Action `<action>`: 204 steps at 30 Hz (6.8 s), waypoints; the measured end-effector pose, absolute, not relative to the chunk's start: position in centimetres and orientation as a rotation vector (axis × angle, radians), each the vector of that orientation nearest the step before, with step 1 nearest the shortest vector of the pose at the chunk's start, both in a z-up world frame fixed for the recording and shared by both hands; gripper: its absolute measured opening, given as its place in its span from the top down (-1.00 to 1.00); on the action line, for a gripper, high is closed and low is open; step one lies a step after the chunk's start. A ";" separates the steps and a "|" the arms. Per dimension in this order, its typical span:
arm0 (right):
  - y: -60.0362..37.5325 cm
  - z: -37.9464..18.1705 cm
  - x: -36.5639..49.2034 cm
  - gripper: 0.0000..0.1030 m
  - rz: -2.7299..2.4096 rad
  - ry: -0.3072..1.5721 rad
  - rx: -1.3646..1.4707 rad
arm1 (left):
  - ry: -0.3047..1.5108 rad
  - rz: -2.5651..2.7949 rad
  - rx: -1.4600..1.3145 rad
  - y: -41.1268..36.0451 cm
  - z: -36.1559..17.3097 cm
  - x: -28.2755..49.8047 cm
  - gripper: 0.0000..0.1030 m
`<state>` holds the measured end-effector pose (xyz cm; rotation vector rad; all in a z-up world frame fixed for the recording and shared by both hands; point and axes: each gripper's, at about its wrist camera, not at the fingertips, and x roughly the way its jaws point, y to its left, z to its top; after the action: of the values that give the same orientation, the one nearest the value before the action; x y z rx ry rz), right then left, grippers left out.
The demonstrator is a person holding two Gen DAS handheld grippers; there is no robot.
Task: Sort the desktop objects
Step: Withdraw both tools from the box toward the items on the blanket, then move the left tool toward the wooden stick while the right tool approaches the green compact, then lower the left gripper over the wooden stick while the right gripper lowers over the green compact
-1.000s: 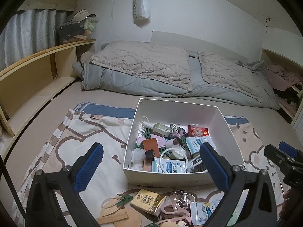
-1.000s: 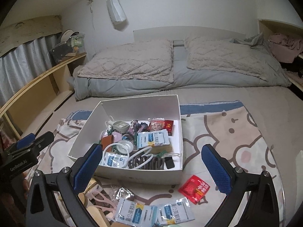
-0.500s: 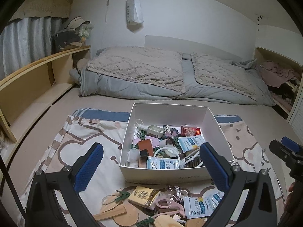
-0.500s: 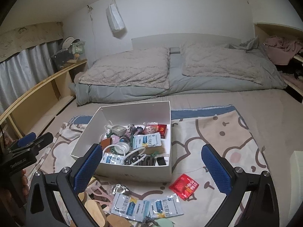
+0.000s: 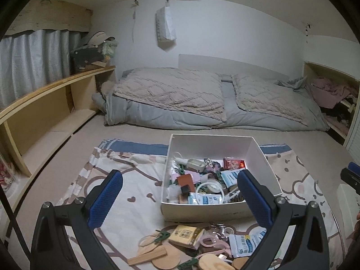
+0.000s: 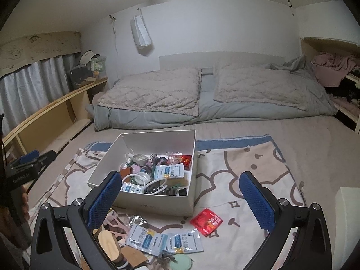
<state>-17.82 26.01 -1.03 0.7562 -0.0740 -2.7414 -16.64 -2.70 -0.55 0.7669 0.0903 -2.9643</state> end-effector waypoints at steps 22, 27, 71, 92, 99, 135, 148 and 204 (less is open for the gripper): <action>27.4 -1.7 -16.2 -1.00 -2.741 -0.002 0.794 | 0.011 -2.968 0.711 -7.5 -1.5 -12.2 -0.99; 27.3 -2.6 -16.0 -1.00 -2.740 0.031 0.846 | -0.008 -2.970 0.744 -8.4 -2.7 -11.8 -0.99; 24.2 -17.6 -16.0 -1.00 -2.433 0.377 1.230 | -0.053 -2.761 1.342 -11.6 -18.5 -14.9 -0.99; 24.5 -22.3 -15.9 -1.00 -2.349 0.464 1.345 | 0.060 -2.662 1.529 -13.3 -24.2 -16.0 -0.99; 25.2 -24.0 -16.4 -1.00 -2.324 0.429 1.401 | 0.038 -2.635 1.543 -14.0 -25.0 -16.3 -0.99; 26.5 -24.2 -19.1 -1.00 -2.401 0.275 1.475 | 0.030 -2.459 1.400 -19.8 -25.0 -17.3 -1.00; 25.1 -22.9 -18.9 -1.00 -2.382 0.390 1.420 | 0.031 -2.479 1.423 -19.5 -25.1 -17.0 -1.00; 25.9 -24.3 -21.5 -1.00 -2.445 0.261 1.415 | 0.192 -2.730 1.576 -13.8 -24.4 -20.0 -1.00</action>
<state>-21.48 25.93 -24.26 1.4153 0.2607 -2.4455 -19.97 -13.79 -24.41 1.5757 0.1923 -2.7297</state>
